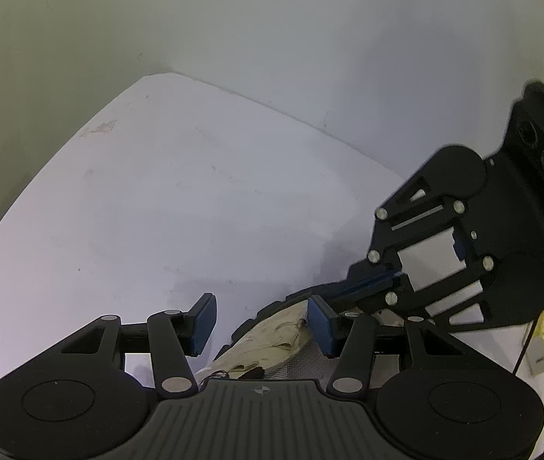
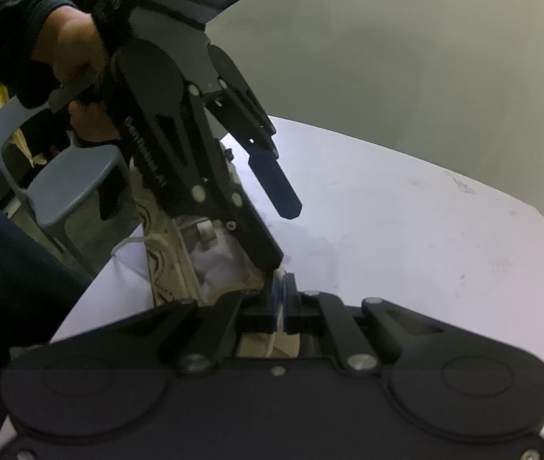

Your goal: Lace up shoes with both hands

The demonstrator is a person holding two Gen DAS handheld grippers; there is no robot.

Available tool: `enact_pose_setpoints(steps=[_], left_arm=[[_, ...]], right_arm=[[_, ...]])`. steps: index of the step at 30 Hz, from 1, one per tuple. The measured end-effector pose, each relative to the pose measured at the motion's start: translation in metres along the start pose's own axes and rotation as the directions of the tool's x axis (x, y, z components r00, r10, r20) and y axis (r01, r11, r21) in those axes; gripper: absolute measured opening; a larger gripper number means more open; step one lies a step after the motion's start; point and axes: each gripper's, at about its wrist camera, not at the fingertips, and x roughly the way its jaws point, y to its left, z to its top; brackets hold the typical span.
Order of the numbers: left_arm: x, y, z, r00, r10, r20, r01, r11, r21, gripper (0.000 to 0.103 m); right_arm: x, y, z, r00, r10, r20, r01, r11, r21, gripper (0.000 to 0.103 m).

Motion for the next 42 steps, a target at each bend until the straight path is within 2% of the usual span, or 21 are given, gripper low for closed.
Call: enact_pose_setpoints(steps=[5, 14, 22, 26, 29, 34, 38, 40, 42], left_arm=[[0.000, 0.005, 0.000, 1.000, -0.002, -0.005, 0.002, 1.000, -0.028, 0.047], [0.002, -0.004, 0.001, 1.000, 0.001, 0.009, -0.002, 1.000, 0.012, 0.047], [0.002, -0.001, 0.002, 1.000, 0.008, 0.003, -0.008, 1.000, 0.005, 0.047], [0.001, 0.003, 0.000, 1.000, 0.005, -0.004, -0.005, 1.000, -0.015, 0.047], [-0.001, 0.003, -0.001, 1.000, 0.010, 0.001, -0.010, 1.000, -0.016, 0.047], [-0.015, -0.004, 0.001, 1.000, 0.028, 0.013, -0.029, 0.997, 0.074, 0.047], [-0.022, -0.019, 0.000, 0.999, 0.038, 0.025, -0.043, 0.962, 0.269, 0.047], [-0.024, -0.023, -0.002, 0.998, 0.047, 0.030, -0.054, 0.949, 0.309, 0.047], [-0.027, -0.020, -0.003, 0.998, 0.044, 0.040, -0.054, 0.958, 0.283, 0.046]], right_arm=[[-0.001, 0.003, 0.000, 1.000, 0.005, -0.003, -0.005, 1.000, -0.012, 0.001], [-0.002, -0.004, 0.004, 0.997, 0.064, -0.039, -0.065, 0.998, -0.013, 0.001], [0.002, -0.010, 0.011, 0.991, 0.110, -0.078, -0.106, 0.993, 0.050, 0.001], [0.005, -0.023, 0.014, 0.985, 0.143, -0.099, -0.126, 0.979, 0.163, 0.002], [0.007, -0.024, 0.020, 0.984, 0.141, -0.110, -0.124, 0.982, 0.142, 0.002], [0.000, -0.024, 0.019, 0.989, 0.114, -0.092, -0.107, 0.991, 0.079, 0.002], [-0.005, -0.017, 0.013, 0.995, 0.074, -0.060, -0.073, 0.997, 0.029, 0.006], [-0.008, -0.013, 0.013, 0.998, 0.051, -0.048, -0.051, 0.999, 0.005, 0.013], [-0.010, -0.014, 0.015, 0.998, 0.051, -0.028, -0.051, 0.999, 0.010, 0.014]])
